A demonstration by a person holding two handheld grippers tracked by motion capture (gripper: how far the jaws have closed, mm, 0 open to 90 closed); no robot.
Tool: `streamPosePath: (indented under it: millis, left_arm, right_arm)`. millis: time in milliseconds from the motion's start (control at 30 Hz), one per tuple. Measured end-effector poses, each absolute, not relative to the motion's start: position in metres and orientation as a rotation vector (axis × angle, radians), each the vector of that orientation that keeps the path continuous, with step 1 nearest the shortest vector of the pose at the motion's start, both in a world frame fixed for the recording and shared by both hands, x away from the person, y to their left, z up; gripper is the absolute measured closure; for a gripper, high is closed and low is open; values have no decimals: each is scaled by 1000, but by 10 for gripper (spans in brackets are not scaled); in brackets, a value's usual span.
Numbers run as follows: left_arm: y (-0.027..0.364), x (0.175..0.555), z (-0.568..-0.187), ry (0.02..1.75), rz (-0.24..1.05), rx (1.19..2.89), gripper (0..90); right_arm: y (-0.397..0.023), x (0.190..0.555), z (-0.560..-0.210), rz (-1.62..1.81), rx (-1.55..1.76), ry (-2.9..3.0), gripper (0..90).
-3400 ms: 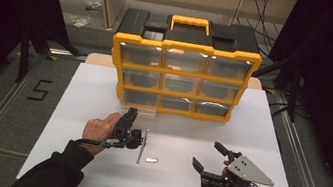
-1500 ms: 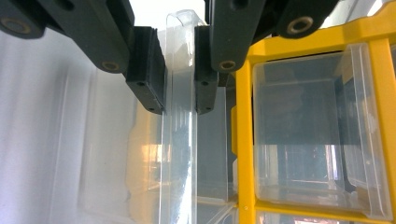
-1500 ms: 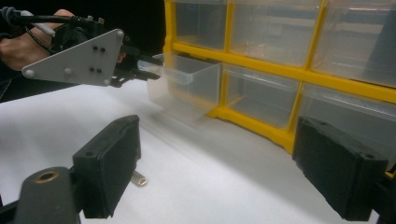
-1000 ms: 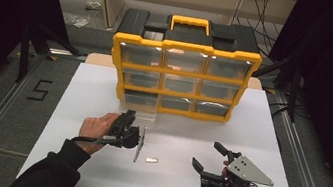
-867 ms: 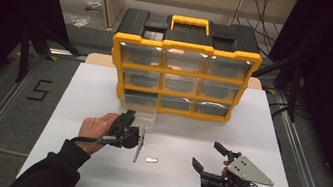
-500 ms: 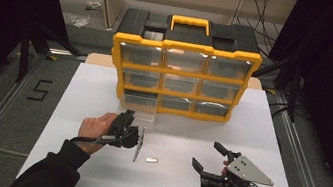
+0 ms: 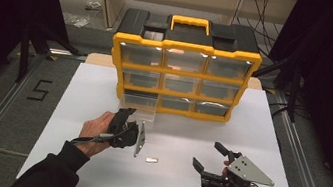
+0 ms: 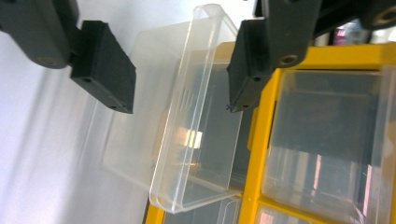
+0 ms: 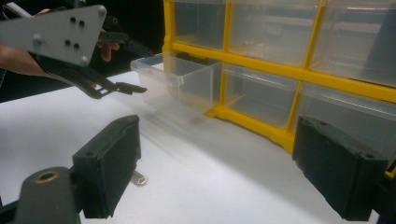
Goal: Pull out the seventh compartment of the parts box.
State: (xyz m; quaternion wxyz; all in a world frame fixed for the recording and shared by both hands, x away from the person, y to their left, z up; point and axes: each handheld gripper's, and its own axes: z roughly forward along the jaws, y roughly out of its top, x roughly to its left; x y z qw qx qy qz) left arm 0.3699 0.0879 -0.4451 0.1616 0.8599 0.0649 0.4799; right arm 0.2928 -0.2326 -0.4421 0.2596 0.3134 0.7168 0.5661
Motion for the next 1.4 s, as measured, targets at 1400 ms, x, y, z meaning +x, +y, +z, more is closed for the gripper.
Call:
streamPosePath:
  millis: [1400]
  left_arm:
    - [96,355,-425,351,495,2018,177]
  right_arm:
    - [-233,291,-443,1530,854,1944,163]
